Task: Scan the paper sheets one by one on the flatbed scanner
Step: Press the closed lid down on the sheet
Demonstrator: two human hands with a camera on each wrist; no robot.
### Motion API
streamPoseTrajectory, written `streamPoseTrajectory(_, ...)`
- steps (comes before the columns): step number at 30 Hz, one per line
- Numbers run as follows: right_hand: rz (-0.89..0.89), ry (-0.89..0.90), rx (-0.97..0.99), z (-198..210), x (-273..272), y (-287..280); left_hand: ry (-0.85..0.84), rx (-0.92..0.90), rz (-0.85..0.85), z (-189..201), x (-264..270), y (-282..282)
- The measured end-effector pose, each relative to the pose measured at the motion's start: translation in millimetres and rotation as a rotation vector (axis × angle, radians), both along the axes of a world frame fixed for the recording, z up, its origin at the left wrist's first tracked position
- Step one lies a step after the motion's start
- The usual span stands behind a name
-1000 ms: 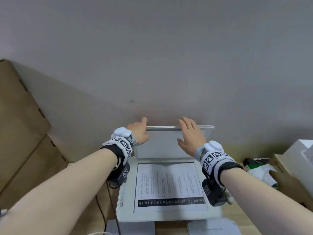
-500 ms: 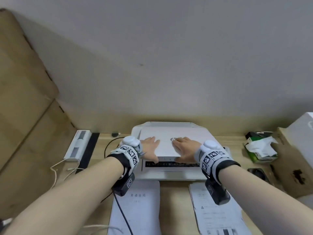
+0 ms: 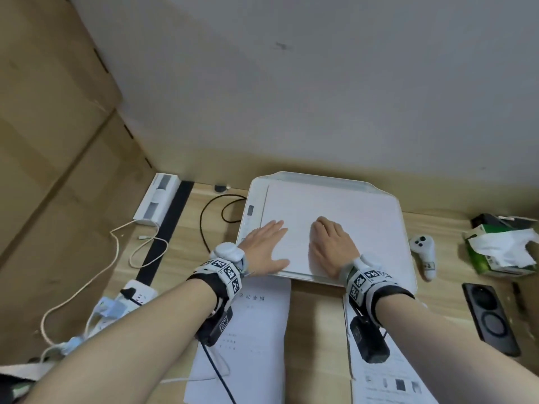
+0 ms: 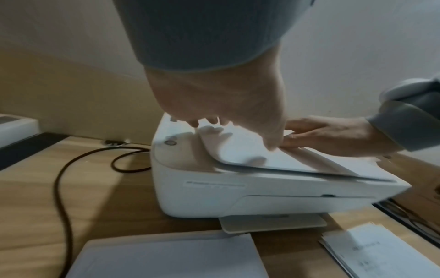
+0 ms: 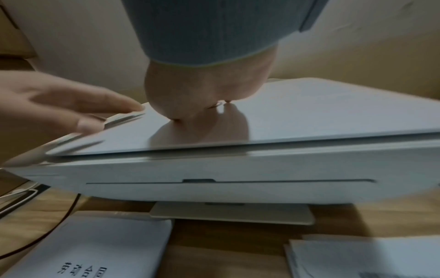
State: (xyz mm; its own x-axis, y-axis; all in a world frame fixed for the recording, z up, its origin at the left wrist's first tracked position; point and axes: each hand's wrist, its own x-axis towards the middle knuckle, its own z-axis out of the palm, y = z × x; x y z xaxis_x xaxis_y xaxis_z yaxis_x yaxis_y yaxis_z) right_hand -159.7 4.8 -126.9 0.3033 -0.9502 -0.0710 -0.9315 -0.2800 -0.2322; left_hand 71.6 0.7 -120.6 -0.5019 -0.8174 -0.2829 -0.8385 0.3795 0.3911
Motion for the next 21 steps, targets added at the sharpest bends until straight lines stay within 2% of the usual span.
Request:
streamPoseTrajectory(4, 0.087, -0.017, 0.038, -14.0, 29.0, -22.4, 0.105, -0.049, 0.348, -0.5, 30.0, -9.6)
streamPoseTrajectory(8, 0.026, -0.046, 0.0, -26.1, 55.9, -17.6, 0.233, 0.194, 0.687, -11.3, 40.6, -18.5)
streamPoseTrajectory(12, -0.008, -0.046, -0.03, -35.0, 55.5, -15.5, 0.558, 0.309, 1.022, -16.2, 27.0, -22.3)
streamPoseTrajectory(16, -0.022, -0.059, -0.041, -37.5, 56.1, -16.2, 0.762, 0.34, 1.144, -20.8, 15.9, -25.7)
streamPoseTrajectory(21, -0.036, -0.056, -0.046, -36.9, 56.7, -15.9, 0.803, 0.298, 1.16, -26.1, 16.1, -26.4)
